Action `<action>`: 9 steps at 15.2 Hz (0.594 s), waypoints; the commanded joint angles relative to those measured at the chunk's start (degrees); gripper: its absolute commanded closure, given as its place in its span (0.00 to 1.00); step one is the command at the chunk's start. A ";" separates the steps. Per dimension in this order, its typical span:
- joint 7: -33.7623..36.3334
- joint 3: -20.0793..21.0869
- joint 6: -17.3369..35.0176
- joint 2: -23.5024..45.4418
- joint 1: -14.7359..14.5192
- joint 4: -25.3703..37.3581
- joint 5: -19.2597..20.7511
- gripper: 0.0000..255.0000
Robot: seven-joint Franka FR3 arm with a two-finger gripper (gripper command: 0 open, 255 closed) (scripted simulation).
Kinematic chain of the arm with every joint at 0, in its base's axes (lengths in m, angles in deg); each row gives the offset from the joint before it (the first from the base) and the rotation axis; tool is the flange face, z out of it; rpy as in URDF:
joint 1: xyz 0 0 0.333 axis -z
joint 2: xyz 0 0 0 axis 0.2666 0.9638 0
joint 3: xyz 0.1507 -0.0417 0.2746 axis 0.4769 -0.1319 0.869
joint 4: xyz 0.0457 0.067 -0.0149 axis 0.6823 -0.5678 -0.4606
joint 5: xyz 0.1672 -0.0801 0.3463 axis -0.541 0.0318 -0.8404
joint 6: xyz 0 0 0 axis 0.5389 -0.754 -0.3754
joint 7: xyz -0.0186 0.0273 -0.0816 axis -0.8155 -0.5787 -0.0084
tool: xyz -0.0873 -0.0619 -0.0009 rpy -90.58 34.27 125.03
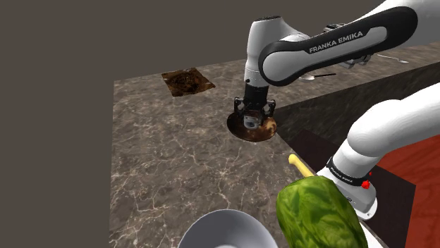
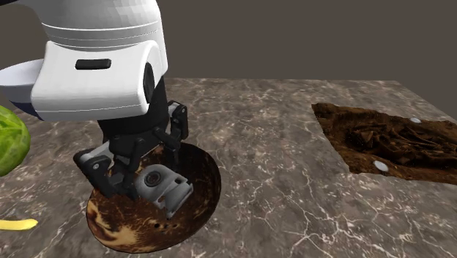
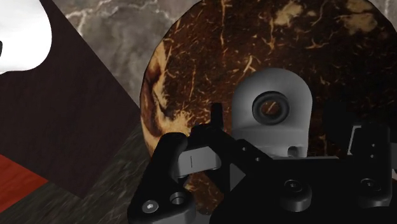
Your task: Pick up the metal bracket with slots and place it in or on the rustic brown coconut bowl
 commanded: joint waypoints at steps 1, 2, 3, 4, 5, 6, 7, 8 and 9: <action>0.00 0.00 0.00 0.00 0.00 0.00 0.00 0.00; 0.00 0.00 0.00 0.00 0.00 0.00 0.00 0.00; 0.00 0.00 0.00 0.00 0.00 0.00 0.00 0.00; 0.00 0.00 0.00 0.00 0.00 0.00 0.00 0.00; 0.00 0.00 0.00 0.00 0.00 0.00 0.00 0.00; 0.01 -0.69 -2.21 -0.88 0.06 1.33 0.39 0.00; 0.04 -1.35 -4.37 -1.63 0.15 2.73 0.79 0.00; 0.08 -1.98 -6.48 -2.26 0.25 4.20 1.19 0.00; 0.12 -2.47 -8.11 -2.68 0.35 5.40 1.52 0.00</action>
